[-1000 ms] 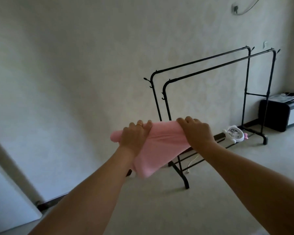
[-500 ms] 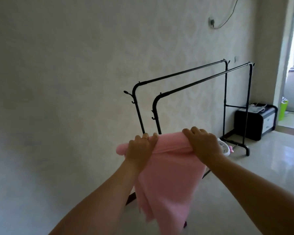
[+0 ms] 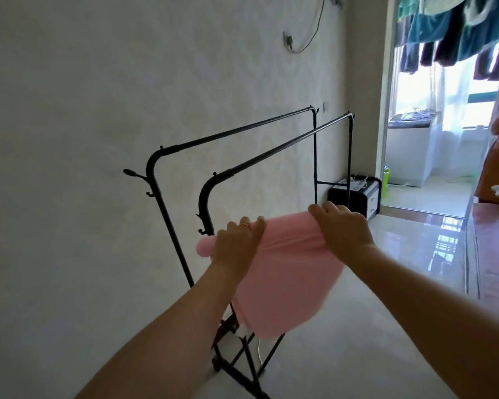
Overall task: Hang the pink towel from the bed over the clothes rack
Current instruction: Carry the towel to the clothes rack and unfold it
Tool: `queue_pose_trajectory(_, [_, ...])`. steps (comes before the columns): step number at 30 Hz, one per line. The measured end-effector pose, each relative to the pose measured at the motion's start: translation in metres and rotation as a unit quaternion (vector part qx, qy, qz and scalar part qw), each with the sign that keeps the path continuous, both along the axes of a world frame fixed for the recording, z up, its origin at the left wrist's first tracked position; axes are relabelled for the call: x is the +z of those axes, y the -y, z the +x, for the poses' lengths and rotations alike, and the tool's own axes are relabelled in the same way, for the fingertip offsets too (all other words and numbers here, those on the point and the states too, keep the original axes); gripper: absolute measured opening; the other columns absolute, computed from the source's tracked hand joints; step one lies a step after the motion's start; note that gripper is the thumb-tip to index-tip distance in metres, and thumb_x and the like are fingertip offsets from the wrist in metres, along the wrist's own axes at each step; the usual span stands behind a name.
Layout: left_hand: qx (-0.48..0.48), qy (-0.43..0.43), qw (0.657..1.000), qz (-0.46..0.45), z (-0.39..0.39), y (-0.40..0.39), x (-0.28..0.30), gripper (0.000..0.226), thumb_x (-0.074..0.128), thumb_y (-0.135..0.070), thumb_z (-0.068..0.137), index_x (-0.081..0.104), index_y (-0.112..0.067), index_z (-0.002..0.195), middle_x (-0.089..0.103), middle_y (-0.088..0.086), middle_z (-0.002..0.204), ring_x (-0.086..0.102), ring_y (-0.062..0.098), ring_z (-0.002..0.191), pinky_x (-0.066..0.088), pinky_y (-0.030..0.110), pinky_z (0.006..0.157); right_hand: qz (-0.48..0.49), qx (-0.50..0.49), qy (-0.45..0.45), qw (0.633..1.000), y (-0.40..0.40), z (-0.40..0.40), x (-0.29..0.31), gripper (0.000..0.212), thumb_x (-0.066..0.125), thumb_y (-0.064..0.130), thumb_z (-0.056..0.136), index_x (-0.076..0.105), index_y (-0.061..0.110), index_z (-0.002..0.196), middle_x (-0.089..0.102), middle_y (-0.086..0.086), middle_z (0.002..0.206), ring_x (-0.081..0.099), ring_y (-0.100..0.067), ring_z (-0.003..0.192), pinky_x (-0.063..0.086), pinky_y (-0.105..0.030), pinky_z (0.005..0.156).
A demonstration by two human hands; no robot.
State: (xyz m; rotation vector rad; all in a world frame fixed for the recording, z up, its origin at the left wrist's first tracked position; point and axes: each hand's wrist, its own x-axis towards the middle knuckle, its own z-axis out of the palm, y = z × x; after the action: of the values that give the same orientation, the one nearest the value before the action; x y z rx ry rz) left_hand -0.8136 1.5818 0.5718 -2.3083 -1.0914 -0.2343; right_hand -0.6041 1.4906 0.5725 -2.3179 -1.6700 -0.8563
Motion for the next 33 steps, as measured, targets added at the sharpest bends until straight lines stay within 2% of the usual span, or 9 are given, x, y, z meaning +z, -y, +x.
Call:
queue_pose_trajectory(6, [-0.016,0.008,1.0,0.018,0.099,-0.08,0.003,0.054,0.054,-0.018,0.09,0.028,-0.018,0.138,0.055,0.01,0.107,0.058,0.024,0.077,0.037,0.032,0.054,0.002,0.01,-0.019,1.0,-0.065,0.094,0.014,0.043,0.058,0.012,0.086,0.044,0.025,0.125,0.056,0.003,0.112,0.062,-0.022,0.1,0.048,-0.032,0.062])
queue_pose_trajectory(10, [-0.046,0.013,0.998,0.052,0.193,-0.134,0.007,0.059,0.075,-0.02,0.071,0.055,-0.019,0.126,0.063,0.007,0.09,0.058,0.02,0.06,0.035,0.028,0.045,0.0,0.007,-0.025,1.0,-0.113,0.187,0.02,0.039,0.055,0.01,0.089,0.043,0.024,0.123,0.057,0.002,0.112,0.062,-0.023,0.101,0.055,-0.037,0.066])
queue_pose_trajectory(11, [-0.051,0.004,0.997,0.05,0.217,-0.147,0.008,0.06,0.075,-0.021,0.07,0.055,-0.02,0.126,0.063,0.007,0.091,0.059,0.02,0.061,0.038,0.028,0.045,-0.001,0.003,-0.021,1.0,-0.125,0.211,0.021,0.038,0.054,0.01,0.089,0.043,0.023,0.123,0.057,0.002,0.112,0.062,-0.023,0.101,0.053,-0.037,0.065])
queue_pose_trajectory(14, [-0.037,0.027,0.999,0.029,0.284,-0.189,0.012,0.059,0.06,-0.019,0.084,0.035,-0.02,0.138,0.057,0.009,0.111,0.06,0.025,0.081,0.044,0.033,0.057,0.011,-0.003,0.0,1.0,-0.168,0.279,0.025,0.038,0.054,0.009,0.089,0.044,0.022,0.122,0.059,0.003,0.108,0.064,-0.023,0.095,0.051,-0.037,0.067])
queue_pose_trajectory(16, [-0.023,0.043,0.999,0.013,0.316,-0.211,0.013,0.057,0.057,-0.022,0.088,0.029,-0.019,0.138,0.055,0.01,0.115,0.059,0.026,0.087,0.046,0.035,0.061,0.014,-0.009,0.0,1.0,-0.193,0.309,0.03,0.036,0.056,0.007,0.087,0.047,0.021,0.119,0.06,0.002,0.103,0.065,-0.023,0.089,0.048,-0.035,0.063])
queue_pose_trajectory(18, [-0.015,0.047,0.999,0.001,0.333,-0.229,0.009,0.057,0.058,-0.024,0.088,0.029,-0.019,0.137,0.055,0.01,0.113,0.06,0.026,0.087,0.047,0.035,0.062,0.013,-0.007,-0.001,1.0,-0.215,0.328,0.03,0.035,0.059,0.008,0.086,0.048,0.021,0.116,0.061,0.003,0.1,0.065,-0.021,0.088,0.042,-0.033,0.057])
queue_pose_trajectory(22, [0.0,0.043,0.999,0.01,0.374,-0.281,0.002,0.058,0.06,-0.022,0.086,0.033,-0.019,0.138,0.057,0.008,0.111,0.06,0.024,0.084,0.043,0.033,0.057,0.003,0.02,-0.008,1.0,-0.27,0.37,0.024,0.036,0.059,0.006,0.086,0.047,0.021,0.116,0.06,0.002,0.101,0.063,-0.021,0.089,0.048,-0.034,0.061])
queue_pose_trajectory(25, [0.009,0.042,0.999,0.011,0.405,-0.321,-0.003,0.065,0.062,-0.018,0.083,0.029,-0.02,0.139,0.055,0.008,0.113,0.058,0.024,0.084,0.036,0.033,0.057,0.001,0.025,-0.018,1.0,-0.309,0.4,0.02,0.037,0.057,0.006,0.086,0.046,0.022,0.117,0.059,0.003,0.103,0.063,-0.022,0.092,0.04,-0.032,0.058])
queue_pose_trajectory(33, [0.002,0.089,0.996,-0.025,0.498,-0.445,-0.015,0.058,0.054,-0.016,0.089,0.027,-0.02,0.14,0.055,0.008,0.116,0.058,0.027,0.091,0.045,0.037,0.066,-0.018,0.031,-0.019,0.999,-0.429,0.488,0.033,0.03,0.046,0.01,0.092,0.048,0.025,0.118,0.061,0.003,0.104,0.065,-0.022,0.092,0.041,-0.032,0.064])
